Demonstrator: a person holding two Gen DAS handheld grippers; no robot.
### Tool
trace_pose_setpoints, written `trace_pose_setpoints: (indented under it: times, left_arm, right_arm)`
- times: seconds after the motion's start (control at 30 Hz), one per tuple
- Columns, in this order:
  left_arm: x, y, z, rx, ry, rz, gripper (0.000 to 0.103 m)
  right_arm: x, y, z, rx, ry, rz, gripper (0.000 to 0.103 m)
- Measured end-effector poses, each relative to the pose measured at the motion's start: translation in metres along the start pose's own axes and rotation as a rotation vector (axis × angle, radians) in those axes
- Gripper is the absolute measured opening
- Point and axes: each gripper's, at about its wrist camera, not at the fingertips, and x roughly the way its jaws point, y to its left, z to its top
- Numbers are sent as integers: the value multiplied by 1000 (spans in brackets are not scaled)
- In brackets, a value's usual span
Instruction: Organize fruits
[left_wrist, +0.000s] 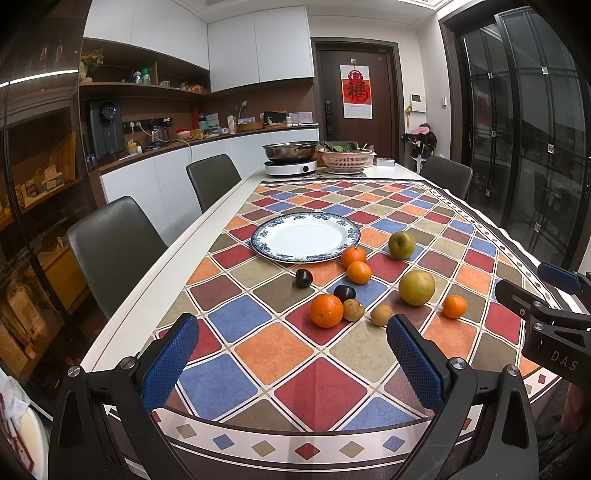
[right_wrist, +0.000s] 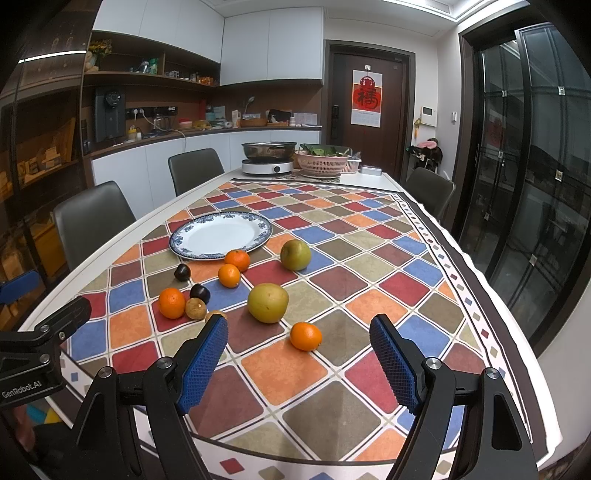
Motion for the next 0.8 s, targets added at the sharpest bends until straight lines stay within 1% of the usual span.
trace_pose_setpoints:
  times: [0.63, 0.8]
  left_arm:
    - [0, 0, -1, 0, 2, -1, 103]
    - [0, -7, -5, 13, 8, -9, 103]
  right_arm:
    - [1, -1, 0, -1, 0, 0, 79]
    - [3, -2, 0, 0, 1, 0, 79]
